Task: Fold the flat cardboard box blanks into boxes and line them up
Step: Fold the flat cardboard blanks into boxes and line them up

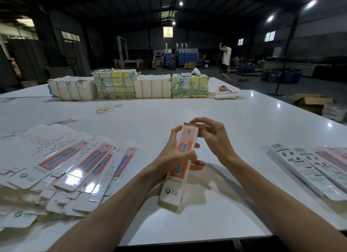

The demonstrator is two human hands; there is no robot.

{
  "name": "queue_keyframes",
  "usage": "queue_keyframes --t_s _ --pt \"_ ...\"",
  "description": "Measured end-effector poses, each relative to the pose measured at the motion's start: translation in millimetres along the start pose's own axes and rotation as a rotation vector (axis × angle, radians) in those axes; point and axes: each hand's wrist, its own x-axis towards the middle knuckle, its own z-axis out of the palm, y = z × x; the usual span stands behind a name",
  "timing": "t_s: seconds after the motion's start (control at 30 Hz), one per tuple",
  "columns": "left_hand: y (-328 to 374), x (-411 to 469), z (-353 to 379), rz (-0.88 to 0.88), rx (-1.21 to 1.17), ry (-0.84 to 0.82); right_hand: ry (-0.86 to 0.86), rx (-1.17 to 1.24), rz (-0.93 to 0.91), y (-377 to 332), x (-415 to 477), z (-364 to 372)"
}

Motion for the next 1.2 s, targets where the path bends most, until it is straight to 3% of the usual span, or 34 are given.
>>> queue_keyframes --t_s 0.1,0.23,0.47,0.8,1.2 --pt "2 0 1 0.007 0.038 0.028 -0.024 0.083 0.045 -1 1 -1" --pt "2 -1 -1 0.006 0.051 0.025 -0.078 0.376 0.218 -9 3 -4" --pt "-1 -2 -7 0.067 0.095 -0.006 -0.073 0.547 0.394 -15 7 -10" --pt "-2 -3 -7 0.117 0.12 0.001 -0.056 0.508 0.379 -19 6 -14" --pt "0 -4 -7 0.05 0.024 -0.052 -0.208 0.529 0.368 -10 10 -21"
